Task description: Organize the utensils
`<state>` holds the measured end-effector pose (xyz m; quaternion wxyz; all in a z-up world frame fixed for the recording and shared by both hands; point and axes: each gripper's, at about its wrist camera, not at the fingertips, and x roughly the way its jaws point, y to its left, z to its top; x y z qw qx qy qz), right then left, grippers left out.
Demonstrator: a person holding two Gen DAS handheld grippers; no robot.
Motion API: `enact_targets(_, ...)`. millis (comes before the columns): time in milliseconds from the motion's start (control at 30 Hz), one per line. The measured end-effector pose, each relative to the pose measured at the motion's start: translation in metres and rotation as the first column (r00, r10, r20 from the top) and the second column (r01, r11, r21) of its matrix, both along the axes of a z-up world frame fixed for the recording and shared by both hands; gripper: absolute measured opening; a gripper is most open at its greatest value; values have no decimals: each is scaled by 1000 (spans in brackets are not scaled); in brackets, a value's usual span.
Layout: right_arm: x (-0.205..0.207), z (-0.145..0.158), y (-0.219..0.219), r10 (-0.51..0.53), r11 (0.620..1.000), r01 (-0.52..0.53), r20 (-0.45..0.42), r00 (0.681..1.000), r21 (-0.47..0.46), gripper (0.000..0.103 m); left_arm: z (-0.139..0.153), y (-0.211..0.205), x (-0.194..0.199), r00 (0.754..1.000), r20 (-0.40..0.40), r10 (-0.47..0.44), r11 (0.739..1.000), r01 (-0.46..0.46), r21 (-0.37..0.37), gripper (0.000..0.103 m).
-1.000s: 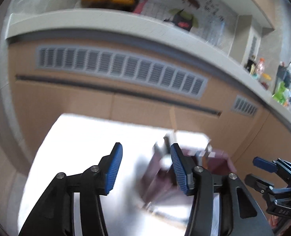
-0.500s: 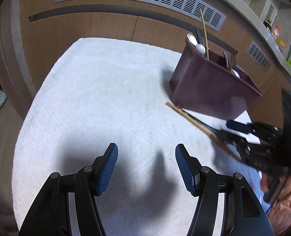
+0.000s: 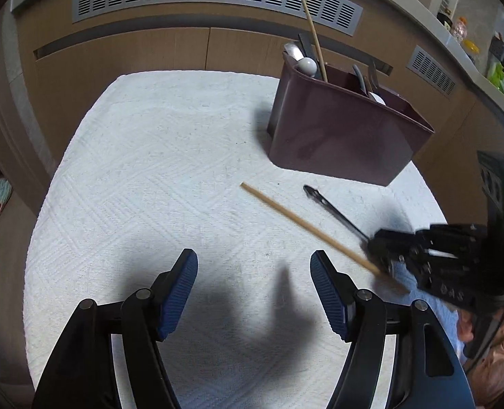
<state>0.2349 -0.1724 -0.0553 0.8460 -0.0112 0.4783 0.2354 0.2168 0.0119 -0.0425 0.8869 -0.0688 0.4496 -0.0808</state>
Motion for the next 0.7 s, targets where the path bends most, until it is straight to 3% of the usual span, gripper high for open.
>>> enact_targets(233, -35, -2, -7, 5, 998, -4, -11, 1000, 56, 12, 1, -15, -3, 1000, -5, -29, 999, 29, 30, 69)
enact_targets(467, -45, -5, -47, -145, 988, 148, 43, 988, -52, 14, -5, -32, -3, 997, -45, -66, 995, 69, 70, 69)
enact_targets(600, -52, -8, -68, -195, 981, 195, 24, 980, -9, 16, -11, -50, -6, 987, -89, -136, 987, 143, 77, 69)
enact_targets(700, -58, -9, -72, -213, 977, 213, 20, 977, 22, 24, -18, -55, 1, 987, -128, -97, 991, 107, 77, 69)
